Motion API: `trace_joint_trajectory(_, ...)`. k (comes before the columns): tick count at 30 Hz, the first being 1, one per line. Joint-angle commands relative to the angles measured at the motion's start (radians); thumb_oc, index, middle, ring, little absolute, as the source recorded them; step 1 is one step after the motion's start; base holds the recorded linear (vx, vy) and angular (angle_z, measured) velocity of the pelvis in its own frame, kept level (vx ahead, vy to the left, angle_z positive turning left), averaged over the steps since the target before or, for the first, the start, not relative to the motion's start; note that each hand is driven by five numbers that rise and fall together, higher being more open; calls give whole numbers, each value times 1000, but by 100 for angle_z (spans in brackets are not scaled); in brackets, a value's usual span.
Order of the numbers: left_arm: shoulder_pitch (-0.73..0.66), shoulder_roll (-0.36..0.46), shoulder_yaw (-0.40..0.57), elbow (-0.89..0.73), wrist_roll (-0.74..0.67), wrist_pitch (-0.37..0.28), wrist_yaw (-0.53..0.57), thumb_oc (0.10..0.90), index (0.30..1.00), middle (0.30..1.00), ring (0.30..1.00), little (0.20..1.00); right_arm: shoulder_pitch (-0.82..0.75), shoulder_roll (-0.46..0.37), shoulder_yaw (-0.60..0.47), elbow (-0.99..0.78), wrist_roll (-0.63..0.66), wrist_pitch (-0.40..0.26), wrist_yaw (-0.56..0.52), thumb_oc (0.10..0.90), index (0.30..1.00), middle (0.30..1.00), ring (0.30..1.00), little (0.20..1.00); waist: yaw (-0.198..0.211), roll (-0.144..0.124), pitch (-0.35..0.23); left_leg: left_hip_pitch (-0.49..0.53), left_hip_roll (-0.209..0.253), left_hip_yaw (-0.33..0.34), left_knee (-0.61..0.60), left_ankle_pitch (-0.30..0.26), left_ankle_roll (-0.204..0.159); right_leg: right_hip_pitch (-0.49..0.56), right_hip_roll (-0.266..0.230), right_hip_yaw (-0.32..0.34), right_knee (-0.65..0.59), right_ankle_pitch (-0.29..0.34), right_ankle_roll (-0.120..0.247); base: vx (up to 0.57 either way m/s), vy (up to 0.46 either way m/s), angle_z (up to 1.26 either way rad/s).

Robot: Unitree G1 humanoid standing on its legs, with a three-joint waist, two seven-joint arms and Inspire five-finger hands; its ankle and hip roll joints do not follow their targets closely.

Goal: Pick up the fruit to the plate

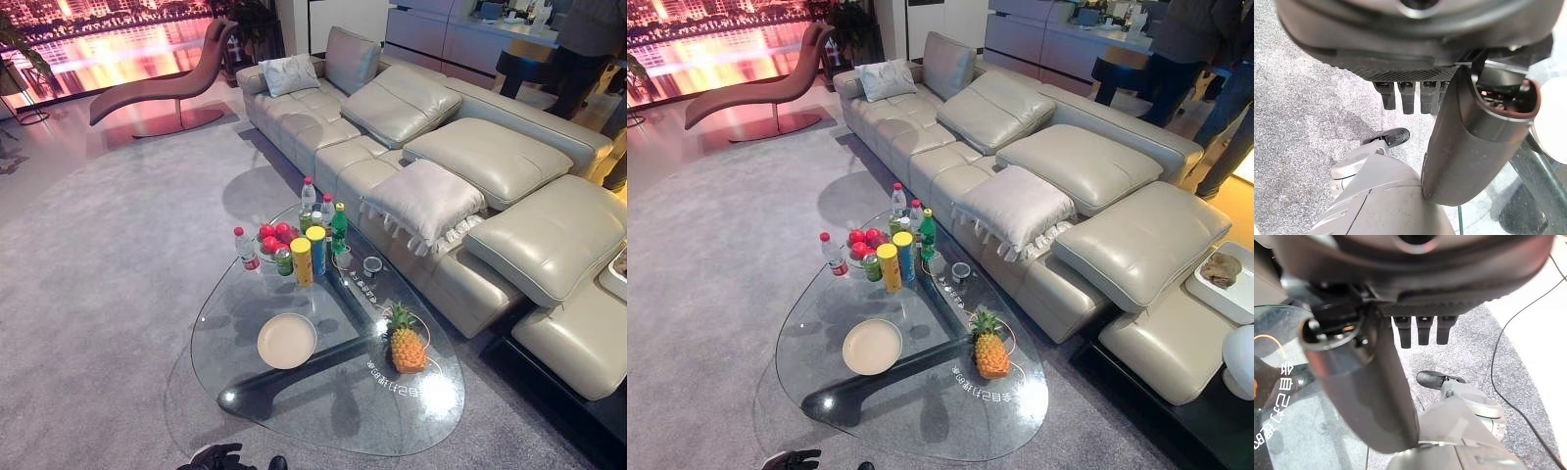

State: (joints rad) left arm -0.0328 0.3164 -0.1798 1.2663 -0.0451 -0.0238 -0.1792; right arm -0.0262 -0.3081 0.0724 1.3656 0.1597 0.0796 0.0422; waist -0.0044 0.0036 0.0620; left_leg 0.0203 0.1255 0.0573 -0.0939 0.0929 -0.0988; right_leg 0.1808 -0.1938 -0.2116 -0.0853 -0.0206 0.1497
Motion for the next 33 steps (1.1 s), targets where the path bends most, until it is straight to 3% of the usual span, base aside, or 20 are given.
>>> trace_joint_trajectory(1, -65, -12, 5, 41, 2, 3, -4, 800, 900, 900, 900, 900, -72, -8, -24, 42, 15, 5, -1, 800, 900, 900, 900, 900, 27, 7, 48, 83, 66, 47, 7, -66, -21, -57, -56, -21, -2, 66, 16, 0, 0, 0)
trace_joint_trajectory(33, -71, -10, 6, 41, -11, -8, 2, 800, 900, 900, 900, 900, -76, -10, -31, 44, 17, 6, -4, 800, 900, 900, 900, 900, 29, 8, 43, 84, 68, 44, 7, -64, -21, -52, -52, -22, -1, 63, 13, 0, 0, 0)
